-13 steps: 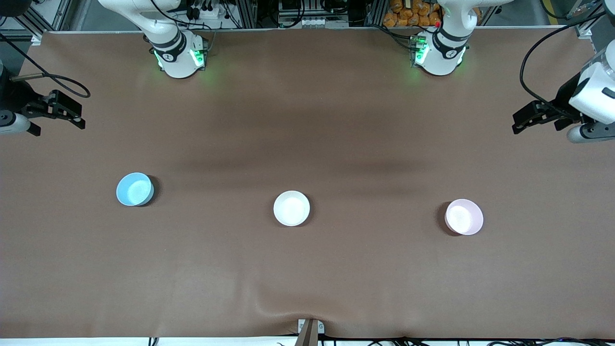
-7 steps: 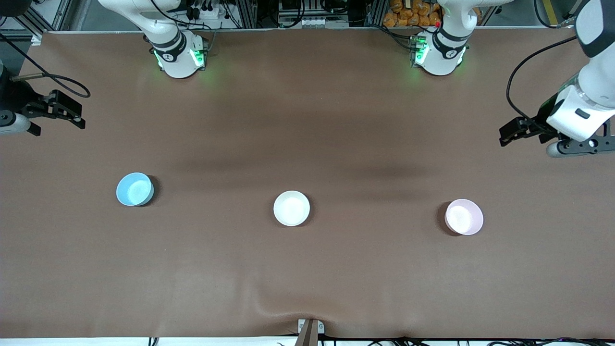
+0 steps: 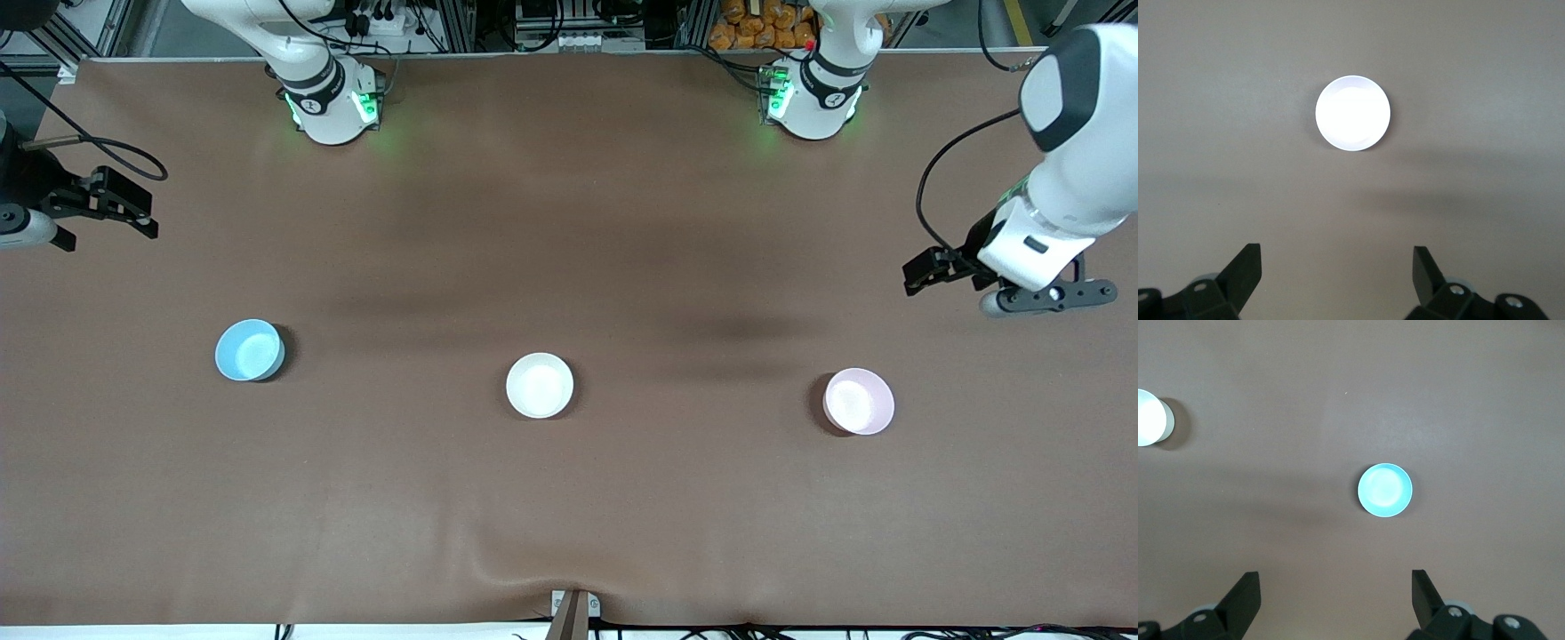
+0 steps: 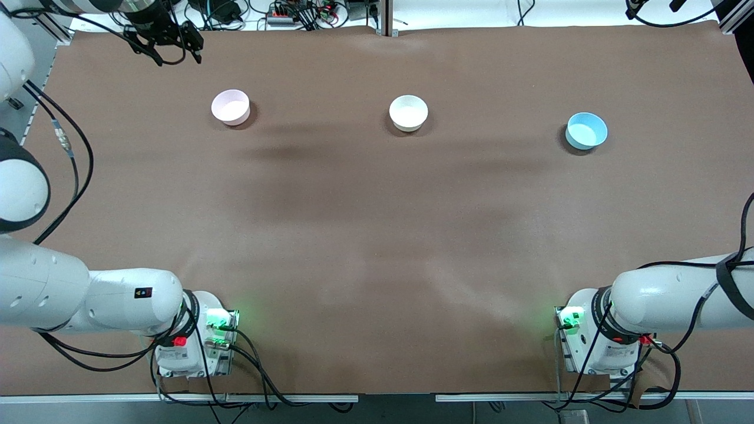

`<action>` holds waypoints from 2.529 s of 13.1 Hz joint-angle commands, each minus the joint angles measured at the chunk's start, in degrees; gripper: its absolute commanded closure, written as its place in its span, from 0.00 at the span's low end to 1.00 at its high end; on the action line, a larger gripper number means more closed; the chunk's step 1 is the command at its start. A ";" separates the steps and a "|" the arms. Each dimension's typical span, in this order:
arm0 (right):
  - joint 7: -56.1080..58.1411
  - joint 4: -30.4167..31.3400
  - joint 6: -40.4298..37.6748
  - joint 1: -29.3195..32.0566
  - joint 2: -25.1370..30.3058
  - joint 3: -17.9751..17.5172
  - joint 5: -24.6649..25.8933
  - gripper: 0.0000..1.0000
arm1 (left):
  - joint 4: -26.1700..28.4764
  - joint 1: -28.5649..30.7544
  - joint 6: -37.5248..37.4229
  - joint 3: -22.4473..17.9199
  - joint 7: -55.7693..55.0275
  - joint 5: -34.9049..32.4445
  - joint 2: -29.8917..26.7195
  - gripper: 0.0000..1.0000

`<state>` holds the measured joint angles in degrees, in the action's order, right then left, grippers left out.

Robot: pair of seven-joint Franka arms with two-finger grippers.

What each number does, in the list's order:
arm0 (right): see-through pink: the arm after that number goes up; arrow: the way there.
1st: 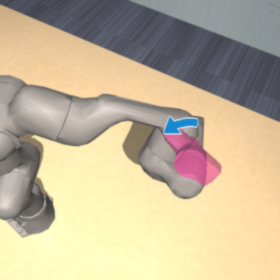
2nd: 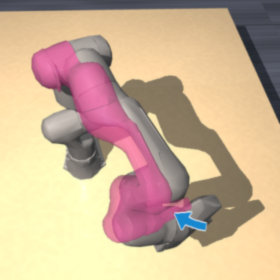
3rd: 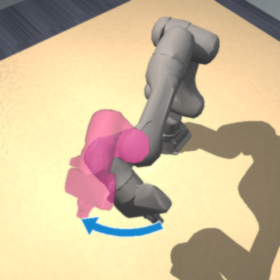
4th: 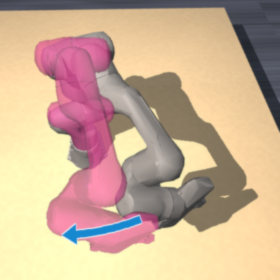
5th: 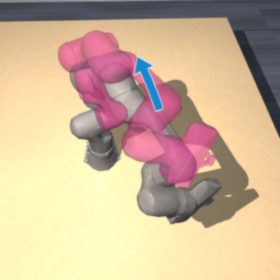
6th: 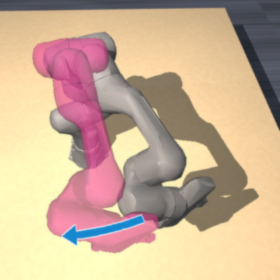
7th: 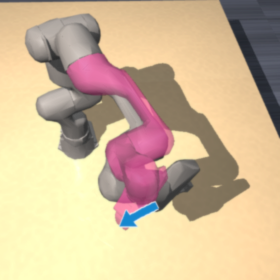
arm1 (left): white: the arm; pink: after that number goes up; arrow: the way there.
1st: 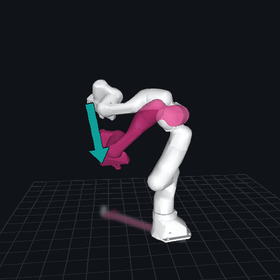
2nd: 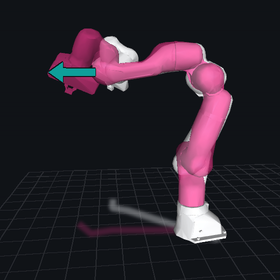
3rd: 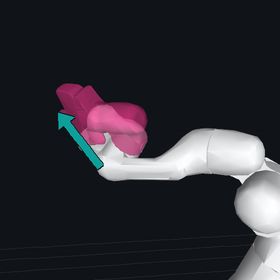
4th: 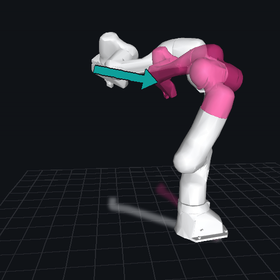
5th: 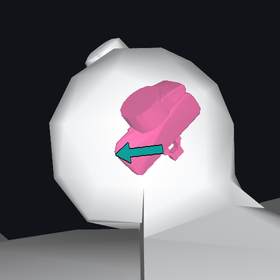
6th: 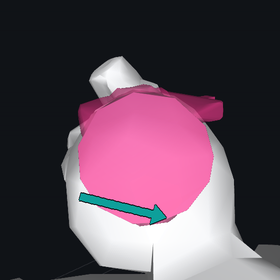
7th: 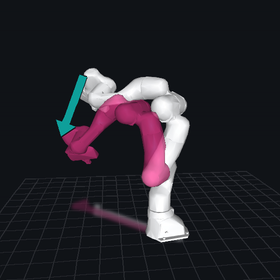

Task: Stack pink and blue bowls on white bowl
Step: 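Move the left gripper down over the pink bowl, then close the left gripper on the pink bowl rim and lift it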

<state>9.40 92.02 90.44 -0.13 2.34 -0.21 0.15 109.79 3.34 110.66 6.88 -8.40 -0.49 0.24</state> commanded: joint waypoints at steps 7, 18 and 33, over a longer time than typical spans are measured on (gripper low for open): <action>-0.26 0.00 -0.53 -1.36 0.56 2.05 -1.03 0.00 | 0.25 3.69 14.47 0.07 4.35 -0.39 13.80 0.00; -0.26 -0.09 -0.62 -1.45 0.65 2.05 -1.03 0.00 | 0.43 7.65 33.13 0.16 4.10 0.48 29.20 0.00; -0.26 0.00 -0.62 -1.28 0.65 2.05 -1.03 0.00 | 6.48 7.38 32.70 3.92 4.89 0.49 23.07 1.00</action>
<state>9.40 92.04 90.42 -0.95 2.34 1.31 0.07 111.76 10.41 143.69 9.11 -4.14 -0.43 28.80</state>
